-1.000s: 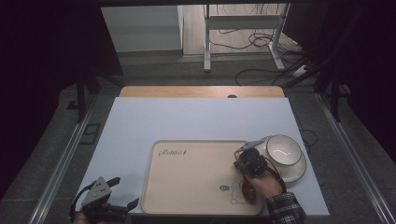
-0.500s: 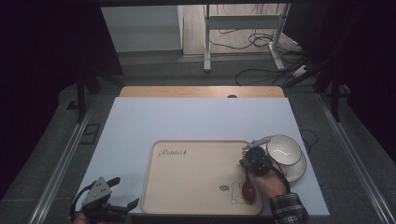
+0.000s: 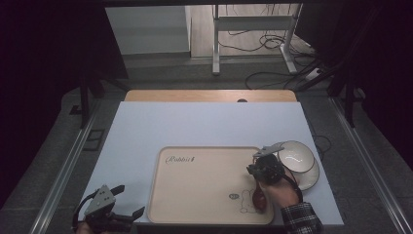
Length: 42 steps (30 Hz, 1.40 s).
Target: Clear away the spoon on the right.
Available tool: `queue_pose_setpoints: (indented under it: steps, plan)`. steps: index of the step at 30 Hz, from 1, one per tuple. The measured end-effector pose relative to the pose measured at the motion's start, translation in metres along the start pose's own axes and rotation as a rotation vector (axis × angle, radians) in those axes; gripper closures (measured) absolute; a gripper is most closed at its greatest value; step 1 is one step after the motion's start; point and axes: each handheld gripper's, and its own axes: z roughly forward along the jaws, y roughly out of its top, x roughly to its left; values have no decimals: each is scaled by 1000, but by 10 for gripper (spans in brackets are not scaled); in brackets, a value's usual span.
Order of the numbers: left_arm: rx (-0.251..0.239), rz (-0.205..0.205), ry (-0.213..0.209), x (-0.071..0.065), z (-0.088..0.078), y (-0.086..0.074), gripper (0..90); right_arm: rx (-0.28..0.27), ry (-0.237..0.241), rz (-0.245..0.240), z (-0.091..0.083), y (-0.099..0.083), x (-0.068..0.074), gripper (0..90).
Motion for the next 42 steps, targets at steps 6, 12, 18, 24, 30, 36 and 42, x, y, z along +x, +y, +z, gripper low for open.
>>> queue_pose_setpoints:
  steps: [6,12,18,24,30,36,42]
  plan:
    - [-10,-13,6,1,-1,-1,0,-28,8,-20,-6,0,3,782]
    - [-16,-17,11,1,-2,-1,0,-45,9,-24,-9,0,6,732]
    - [-23,-22,15,1,-2,-1,0,-56,15,-28,-14,-5,8,673]
    - [-27,-24,24,1,-3,-1,0,-67,23,-39,-17,-8,10,611]
    - [-26,-21,30,0,-3,-1,0,-75,36,-57,-19,-11,14,523]
    - [-26,-20,32,0,-3,-2,0,-101,38,-56,-23,-13,14,439]
    - [-25,-18,34,0,-3,-2,0,-121,42,-53,-27,-15,13,348]
